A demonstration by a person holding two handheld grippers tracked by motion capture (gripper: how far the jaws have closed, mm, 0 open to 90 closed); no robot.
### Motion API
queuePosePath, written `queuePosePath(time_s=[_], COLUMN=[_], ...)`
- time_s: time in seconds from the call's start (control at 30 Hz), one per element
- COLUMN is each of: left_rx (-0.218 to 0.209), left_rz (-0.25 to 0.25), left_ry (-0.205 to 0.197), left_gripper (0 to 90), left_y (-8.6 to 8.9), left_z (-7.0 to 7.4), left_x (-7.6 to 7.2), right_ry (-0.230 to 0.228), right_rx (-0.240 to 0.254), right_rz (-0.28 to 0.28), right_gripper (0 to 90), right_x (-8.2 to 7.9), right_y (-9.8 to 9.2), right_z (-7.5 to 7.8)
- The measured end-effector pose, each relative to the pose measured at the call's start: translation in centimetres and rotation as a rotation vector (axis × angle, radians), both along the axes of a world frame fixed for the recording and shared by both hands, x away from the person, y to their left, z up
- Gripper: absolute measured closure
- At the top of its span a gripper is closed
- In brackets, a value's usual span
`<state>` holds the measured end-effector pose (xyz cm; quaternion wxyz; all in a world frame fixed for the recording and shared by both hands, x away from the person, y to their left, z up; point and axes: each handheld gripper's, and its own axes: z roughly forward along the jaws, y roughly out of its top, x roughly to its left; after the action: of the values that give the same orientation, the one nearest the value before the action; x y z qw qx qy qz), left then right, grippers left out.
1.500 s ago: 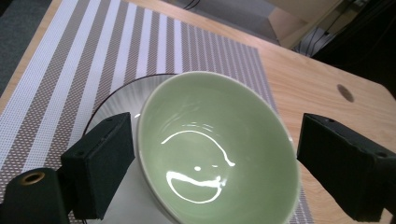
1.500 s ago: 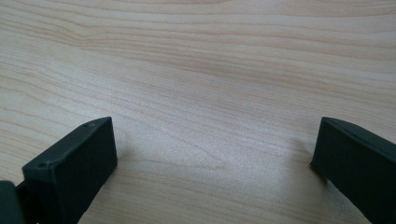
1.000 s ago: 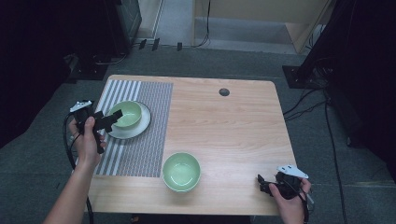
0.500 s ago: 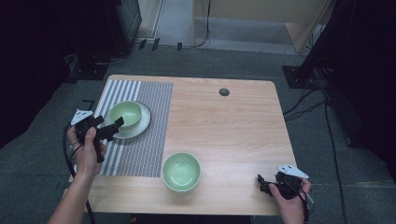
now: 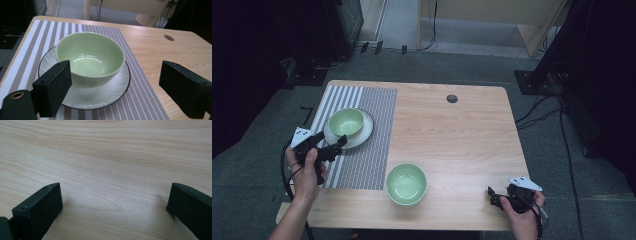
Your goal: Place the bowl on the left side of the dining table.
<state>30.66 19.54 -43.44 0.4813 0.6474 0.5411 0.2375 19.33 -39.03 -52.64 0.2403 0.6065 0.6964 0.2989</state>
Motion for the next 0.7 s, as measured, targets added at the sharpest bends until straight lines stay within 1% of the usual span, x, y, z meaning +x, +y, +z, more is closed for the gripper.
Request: queuePosePath(time_s=[0.13, 0.5, 0.63, 0.7], left_rx=[0.001, 0.031, 0.035, 0.038], left_rz=[-0.006, -0.011, -0.016, -0.010], left_ry=[0.000, -0.004, -0.002, -0.005], left_gripper=[10.3, 10.4, 10.4, 10.4], left_y=[-0.1, 0.2, 0.2, 0.3], left_z=[-0.3, -1.2, -1.6, -1.8], left_x=[-0.6, -2.2, -2.7, -3.0], right_ry=[0.001, 0.001, 0.001, 0.001], right_rx=[-0.001, -0.001, -0.001, -0.001], right_rz=[0.000, 0.000, 0.001, 0.001], right_gripper=[0.0, 0.0, 0.0, 0.0], right_x=[0.0, 0.0, 0.0, 0.0], right_y=[0.0, 0.0, 0.0, 0.0], right_z=[0.0, 0.0, 0.0, 0.0])
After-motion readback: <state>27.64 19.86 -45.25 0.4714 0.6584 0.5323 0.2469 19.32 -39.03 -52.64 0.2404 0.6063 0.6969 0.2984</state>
